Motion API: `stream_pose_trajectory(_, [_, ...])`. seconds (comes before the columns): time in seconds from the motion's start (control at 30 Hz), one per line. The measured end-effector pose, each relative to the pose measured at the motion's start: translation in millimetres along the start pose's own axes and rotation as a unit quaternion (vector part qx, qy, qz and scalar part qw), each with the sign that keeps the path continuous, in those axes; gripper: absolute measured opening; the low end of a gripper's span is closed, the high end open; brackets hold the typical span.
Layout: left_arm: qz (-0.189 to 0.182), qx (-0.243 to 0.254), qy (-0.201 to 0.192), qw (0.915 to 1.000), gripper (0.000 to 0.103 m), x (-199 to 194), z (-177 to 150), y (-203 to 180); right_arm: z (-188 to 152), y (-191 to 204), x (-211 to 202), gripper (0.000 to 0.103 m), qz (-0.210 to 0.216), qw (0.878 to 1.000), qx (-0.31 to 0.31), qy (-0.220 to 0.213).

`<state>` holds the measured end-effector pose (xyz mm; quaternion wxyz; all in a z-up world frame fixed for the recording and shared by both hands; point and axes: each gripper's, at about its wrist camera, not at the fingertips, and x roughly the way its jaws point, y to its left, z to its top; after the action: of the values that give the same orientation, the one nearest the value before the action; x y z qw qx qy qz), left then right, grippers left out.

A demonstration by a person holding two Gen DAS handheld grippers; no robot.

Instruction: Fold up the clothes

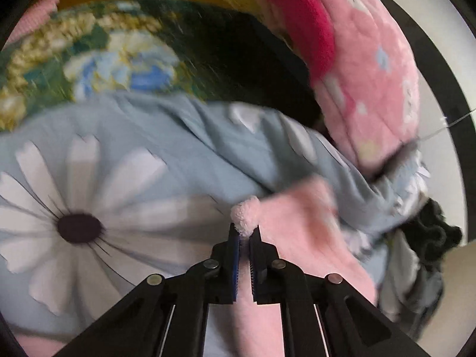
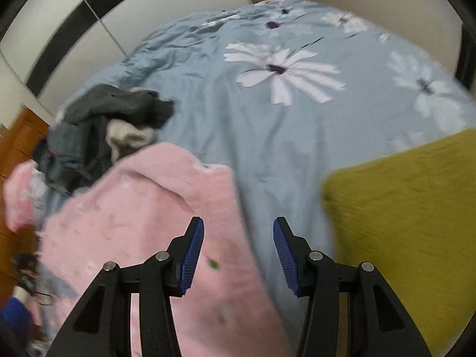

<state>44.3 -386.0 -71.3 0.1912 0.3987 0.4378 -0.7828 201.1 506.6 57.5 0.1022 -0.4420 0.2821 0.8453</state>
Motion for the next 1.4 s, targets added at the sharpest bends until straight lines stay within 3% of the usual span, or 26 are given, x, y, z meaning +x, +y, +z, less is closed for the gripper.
stream_pose_trajectory(0.03, [0.003, 0.0, 0.002, 1.0, 0.014, -2, -3, -1, 4, -2, 6, 0.05, 0.015, 1.0, 0.007, 0.005])
stream_pose_trajectory(0.1, [0.002, -0.005, 0.002, 1.0, 0.03, -10, -11, -2, 11, -6, 20, 0.05, 0.036, 0.999, 0.019, 0.017])
stream_pose_trajectory(0.17, [-0.017, -0.012, -0.001, 0.9998, 0.034, -23, -20, 0, 16, -9, 30, 0.05, 0.059, 0.997, 0.027, 0.032])
stream_pose_trajectory(0.3, [-0.037, 0.016, 0.01, 0.9991, 0.037, -50, -53, 1, 25, -7, 46, 0.05, 0.139, 0.988, 0.027, 0.062])
stream_pose_trajectory(0.43, [-0.053, 0.029, 0.035, 0.9976, 0.037, -64, -83, 7, 35, -5, 55, 0.05, 0.229, 0.971, 0.031, 0.062])
stream_pose_trajectory(0.6, [-0.044, 0.039, 0.064, 0.9963, 0.037, -79, -114, 14, 44, -30, 77, 0.05, 0.222, 0.966, 0.121, 0.048])
stream_pose_trajectory(0.67, [-0.041, 0.043, 0.071, 0.9957, 0.037, -85, -123, 15, 42, -37, 72, 0.042, 0.227, 0.962, 0.15, 0.025])
stream_pose_trajectory(0.73, [-0.041, 0.043, 0.073, 0.9956, 0.037, -92, -128, 21, 41, -40, 62, 0.003, 0.222, 0.962, 0.159, 0.005])
stream_pose_trajectory(0.77, [-0.042, 0.042, 0.073, 0.9956, 0.037, -95, -130, 24, 43, -40, 54, 0.001, 0.213, 0.965, 0.154, -0.007])
stream_pose_trajectory(0.87, [-0.042, 0.034, 0.075, 0.9957, 0.038, -102, -133, 33, 54, -44, 31, 0.0, 0.208, 0.967, 0.144, -0.043])
stream_pose_trajectory(0.93, [-0.044, 0.027, 0.074, 0.996, 0.038, -105, -135, 38, 63, -49, 29, 0.0, 0.196, 0.968, 0.154, -0.04])
stream_pose_trajectory(1.0, [-0.047, 0.021, 0.073, 0.996, 0.039, -108, -137, 42, 64, -52, 34, 0.002, 0.175, 0.971, 0.161, -0.017])
stream_pose_trajectory(1.1, [-0.047, 0.017, 0.074, 0.996, 0.041, -108, -141, 44, 54, -51, 46, 0.002, 0.17, 0.973, 0.156, 0.027])
stream_pose_trajectory(1.2, [-0.046, 0.015, 0.078, 0.9958, 0.042, -107, -143, 44, 44, -47, 58, 0.003, 0.168, 0.974, 0.148, 0.045])
stream_pose_trajectory(1.27, [-0.046, 0.017, 0.081, 0.9955, 0.042, -106, -145, 42, 42, -47, 67, 0.011, 0.172, 0.972, 0.155, 0.05])
stream_pose_trajectory(1.33, [-0.045, 0.021, 0.082, 0.9954, 0.043, -105, -147, 39, 42, -47, 71, 0.029, 0.183, 0.969, 0.16, 0.05])
stream_pose_trajectory(1.4, [-0.044, 0.024, 0.083, 0.9953, 0.044, -104, -149, 37, 42, -43, 74, 0.029, 0.202, 0.965, 0.159, 0.052])
